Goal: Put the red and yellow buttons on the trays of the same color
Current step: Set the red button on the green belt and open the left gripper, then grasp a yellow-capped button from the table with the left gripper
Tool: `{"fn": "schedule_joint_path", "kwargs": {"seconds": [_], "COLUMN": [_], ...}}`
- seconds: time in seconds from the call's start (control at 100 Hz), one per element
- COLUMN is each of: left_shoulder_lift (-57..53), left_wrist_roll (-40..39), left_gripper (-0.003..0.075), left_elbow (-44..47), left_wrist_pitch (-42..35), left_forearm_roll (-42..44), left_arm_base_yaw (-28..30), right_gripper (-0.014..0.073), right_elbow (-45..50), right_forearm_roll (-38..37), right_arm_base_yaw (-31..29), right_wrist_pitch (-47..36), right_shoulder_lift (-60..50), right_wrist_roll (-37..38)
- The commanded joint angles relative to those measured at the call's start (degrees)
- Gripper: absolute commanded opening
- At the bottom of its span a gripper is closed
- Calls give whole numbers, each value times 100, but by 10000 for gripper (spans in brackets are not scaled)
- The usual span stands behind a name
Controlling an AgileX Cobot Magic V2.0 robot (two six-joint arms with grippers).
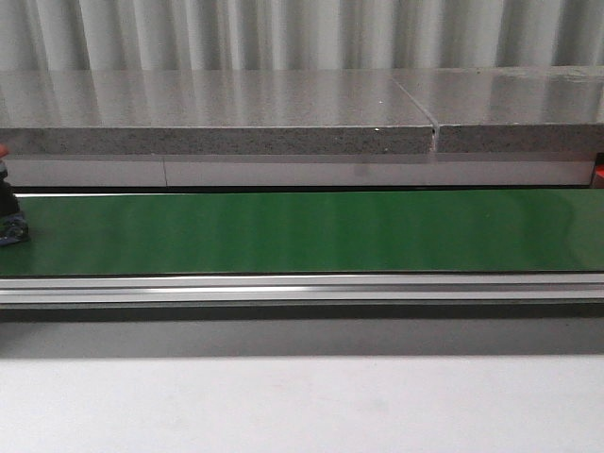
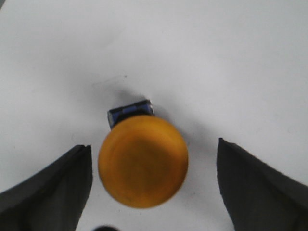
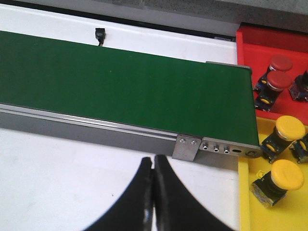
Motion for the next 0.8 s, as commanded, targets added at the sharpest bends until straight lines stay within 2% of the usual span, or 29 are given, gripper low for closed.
{"fn": "schedule_joint_path", "kwargs": {"seconds": [0.0,0.17,0.38,0.46,0.79], "left_shoulder_lift": [-210,-162,-162,-162,-470], "left_wrist_roll": [-76,-88,-88,-88,90], "left_gripper": [512,494,313,280,272], "left_elbow": [-293,-302,-302,-302,-302], "left_wrist_pitch": [-138,-148,-199,-199,-138], "left_forearm_roll": [-69,-82,-82,-82,-82], "left_arm_base_yaw": [23,23,23,23,23], "right_gripper": [-66,-66,-66,-66,-66], "right_elbow": [-129,-129,-129,-129,-129], "right_forearm_roll": [54,54,54,54,54], "right_arm_base_yaw": [-16,-16,-16,-16,-16], "right_wrist_pitch": [-368,-368,-368,-368,-368], "right_shoulder_lift": [44,44,44,44,44], "right_wrist_roll": [-34,-34,-34,-34,-34]}}
